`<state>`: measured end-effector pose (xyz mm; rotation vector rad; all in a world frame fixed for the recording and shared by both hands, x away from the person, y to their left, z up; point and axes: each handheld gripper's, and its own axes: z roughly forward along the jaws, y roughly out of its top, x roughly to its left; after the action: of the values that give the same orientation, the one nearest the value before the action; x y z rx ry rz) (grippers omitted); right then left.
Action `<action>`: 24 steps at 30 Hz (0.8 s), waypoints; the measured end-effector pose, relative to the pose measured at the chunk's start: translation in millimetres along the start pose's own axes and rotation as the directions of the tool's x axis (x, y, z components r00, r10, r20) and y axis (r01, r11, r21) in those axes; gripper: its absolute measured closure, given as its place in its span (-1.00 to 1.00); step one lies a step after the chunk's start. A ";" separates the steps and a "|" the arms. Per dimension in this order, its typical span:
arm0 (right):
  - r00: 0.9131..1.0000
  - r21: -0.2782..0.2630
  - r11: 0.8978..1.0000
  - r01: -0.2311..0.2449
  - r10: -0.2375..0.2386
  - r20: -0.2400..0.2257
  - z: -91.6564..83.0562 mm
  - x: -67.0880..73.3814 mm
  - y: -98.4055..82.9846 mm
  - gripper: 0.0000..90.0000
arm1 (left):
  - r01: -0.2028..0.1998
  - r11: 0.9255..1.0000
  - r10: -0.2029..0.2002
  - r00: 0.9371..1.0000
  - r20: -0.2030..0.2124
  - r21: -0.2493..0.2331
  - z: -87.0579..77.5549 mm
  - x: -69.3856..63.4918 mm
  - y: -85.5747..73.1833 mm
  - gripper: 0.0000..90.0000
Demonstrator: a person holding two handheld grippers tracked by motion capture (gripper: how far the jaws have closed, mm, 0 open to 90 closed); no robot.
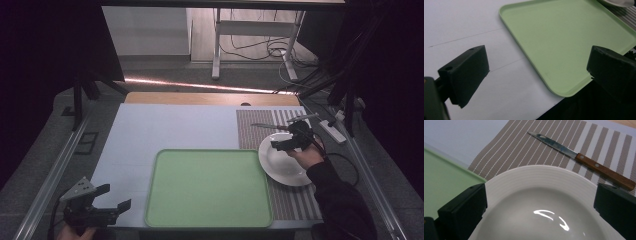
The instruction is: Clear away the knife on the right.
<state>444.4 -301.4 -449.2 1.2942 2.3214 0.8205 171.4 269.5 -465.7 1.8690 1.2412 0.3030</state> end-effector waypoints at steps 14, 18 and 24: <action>0.999 0.034 0.999 -0.031 0.031 0.024 22.5 -21.1 17.9 -1.00 | 0.002 1.000 -0.002 1.000 0.002 0.002 0.2 0.3 0.1 -0.91; 0.999 0.038 0.999 -0.036 0.035 0.031 31.3 -27.3 25.1 -1.00 | 0.003 1.000 -0.003 1.000 0.003 0.001 0.2 0.5 0.1 -0.91; 0.998 0.046 0.998 -0.044 0.042 0.043 40.7 -33.4 29.5 -1.00 | 0.005 1.000 -0.005 1.000 0.005 0.001 0.1 0.8 0.0 -0.91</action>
<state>503.6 -305.1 -460.6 1.3718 2.3006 0.7495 171.9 270.0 -465.9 1.8661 1.2424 0.2949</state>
